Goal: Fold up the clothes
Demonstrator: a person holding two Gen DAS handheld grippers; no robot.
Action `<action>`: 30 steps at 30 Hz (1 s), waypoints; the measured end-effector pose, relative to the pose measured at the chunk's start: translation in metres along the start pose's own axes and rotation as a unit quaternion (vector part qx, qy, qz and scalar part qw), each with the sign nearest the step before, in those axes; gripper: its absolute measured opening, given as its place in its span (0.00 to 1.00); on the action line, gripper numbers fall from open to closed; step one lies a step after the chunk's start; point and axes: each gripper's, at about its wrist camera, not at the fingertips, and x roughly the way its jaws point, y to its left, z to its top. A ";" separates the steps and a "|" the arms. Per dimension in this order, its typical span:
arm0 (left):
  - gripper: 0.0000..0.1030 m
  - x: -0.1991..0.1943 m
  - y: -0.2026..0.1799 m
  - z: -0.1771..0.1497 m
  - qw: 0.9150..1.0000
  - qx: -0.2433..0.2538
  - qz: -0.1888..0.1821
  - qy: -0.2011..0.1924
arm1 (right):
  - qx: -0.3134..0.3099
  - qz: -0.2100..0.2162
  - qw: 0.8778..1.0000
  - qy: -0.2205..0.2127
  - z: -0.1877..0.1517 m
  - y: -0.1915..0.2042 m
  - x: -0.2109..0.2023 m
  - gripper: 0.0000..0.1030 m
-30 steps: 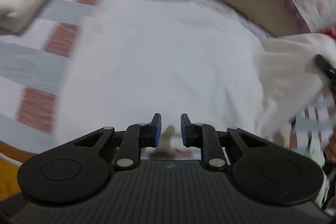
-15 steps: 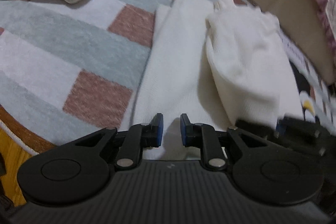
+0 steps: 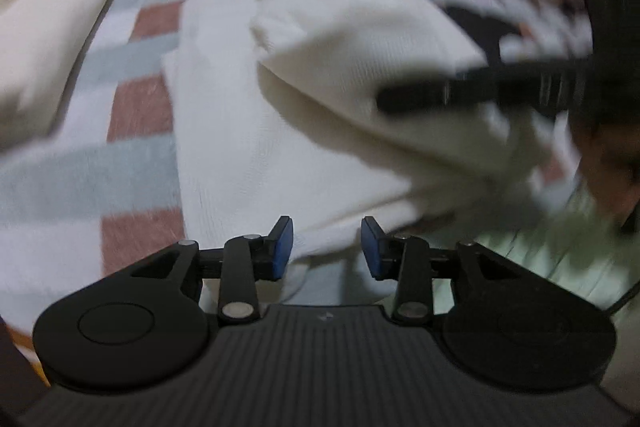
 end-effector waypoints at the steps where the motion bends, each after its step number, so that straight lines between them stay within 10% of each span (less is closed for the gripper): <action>1: 0.36 -0.001 -0.006 0.001 1.000 0.029 0.007 0.005 | 0.005 0.004 1.000 -0.002 0.002 -0.001 -0.002 0.11; 8: 0.52 0.003 -0.031 -0.008 0.983 0.174 0.053 0.023 | 0.012 0.011 1.000 -0.023 0.001 -0.006 -0.016 0.11; 9: 0.48 0.003 -0.035 -0.009 0.979 0.190 0.071 0.014 | 0.015 0.013 0.999 -0.027 0.001 -0.006 -0.018 0.11; 10: 0.08 0.004 -0.038 -0.010 0.975 0.205 0.088 0.005 | 0.017 0.014 0.999 -0.031 0.001 -0.007 -0.020 0.11; 15: 0.06 -0.035 -0.057 -0.023 0.944 0.260 0.190 -0.073 | 0.015 0.033 0.998 -0.041 -0.001 -0.006 -0.026 0.11; 23: 0.12 -0.070 -0.012 -0.023 0.984 0.097 0.130 -0.066 | 0.029 0.039 0.999 -0.009 -0.020 -0.014 -0.015 0.11; 30: 0.17 -0.067 0.017 -0.024 0.995 -0.062 0.048 -0.060 | 0.048 0.033 0.998 0.002 -0.030 -0.023 -0.004 0.11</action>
